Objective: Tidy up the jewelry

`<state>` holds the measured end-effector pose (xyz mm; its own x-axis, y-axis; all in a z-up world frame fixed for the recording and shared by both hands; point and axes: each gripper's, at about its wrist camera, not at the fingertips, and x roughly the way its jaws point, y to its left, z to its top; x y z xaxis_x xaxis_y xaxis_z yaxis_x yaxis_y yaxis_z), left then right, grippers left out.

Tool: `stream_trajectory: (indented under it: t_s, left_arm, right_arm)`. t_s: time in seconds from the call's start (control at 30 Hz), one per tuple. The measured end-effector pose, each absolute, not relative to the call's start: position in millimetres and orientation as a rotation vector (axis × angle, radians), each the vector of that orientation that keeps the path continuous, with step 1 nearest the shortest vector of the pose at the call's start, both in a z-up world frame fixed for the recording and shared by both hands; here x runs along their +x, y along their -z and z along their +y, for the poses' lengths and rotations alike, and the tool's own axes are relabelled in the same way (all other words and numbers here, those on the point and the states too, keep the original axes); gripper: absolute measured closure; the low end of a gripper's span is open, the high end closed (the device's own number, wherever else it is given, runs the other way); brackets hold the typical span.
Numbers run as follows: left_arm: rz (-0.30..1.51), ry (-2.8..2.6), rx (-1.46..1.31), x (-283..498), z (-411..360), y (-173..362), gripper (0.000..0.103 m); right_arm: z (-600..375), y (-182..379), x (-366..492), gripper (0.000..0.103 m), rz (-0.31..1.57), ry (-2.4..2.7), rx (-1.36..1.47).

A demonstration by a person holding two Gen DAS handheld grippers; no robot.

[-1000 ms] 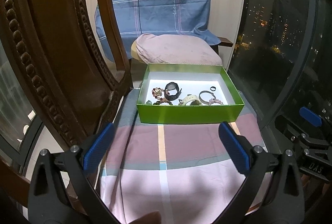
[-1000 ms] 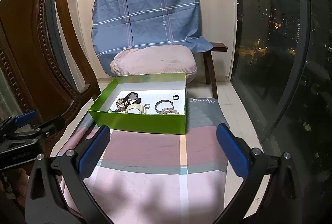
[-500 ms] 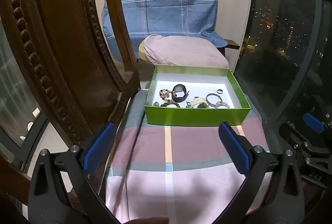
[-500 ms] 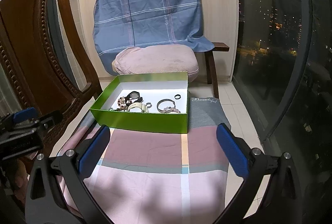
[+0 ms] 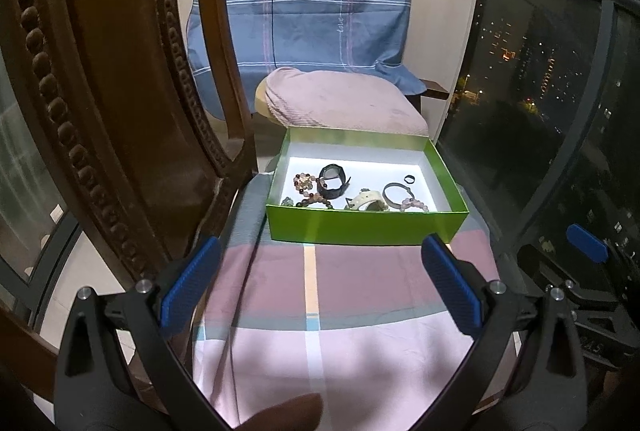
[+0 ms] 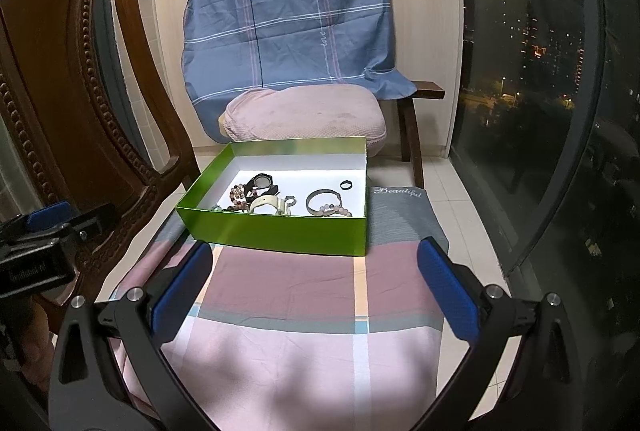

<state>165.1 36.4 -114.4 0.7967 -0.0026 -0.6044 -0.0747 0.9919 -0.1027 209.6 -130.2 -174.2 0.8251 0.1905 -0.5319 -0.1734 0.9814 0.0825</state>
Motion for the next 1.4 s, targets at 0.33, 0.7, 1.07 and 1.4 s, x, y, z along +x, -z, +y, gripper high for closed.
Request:
stream_trajectory:
  t_s: [0.33, 0.7, 1.07, 1.4]
  left_arm:
    - [0.656, -0.046, -0.111, 165.8, 34.3, 115.0, 0.004]
    - [0.665, -0.048, -0.104, 165.0, 32.4, 116.9, 0.004]
    - [0.669, -0.048, -0.101, 164.7, 33.3, 118.4, 0.004]
    - [0.671, -0.045, -0.092, 163.9, 32.0, 118.8, 0.004]
  right_arm:
    - [-130.8, 174.9, 210.5, 0.003, 0.569, -0.193, 0.03]
    - [-132.9, 175.6, 210.7, 0.003, 0.567, -0.19, 0.032]
    - [-139.2, 174.8, 211.5, 0.003, 0.564, -0.192, 0.035]
    - [-139.7, 174.8, 211.6, 0.003, 0.567, -0.193, 0.036]
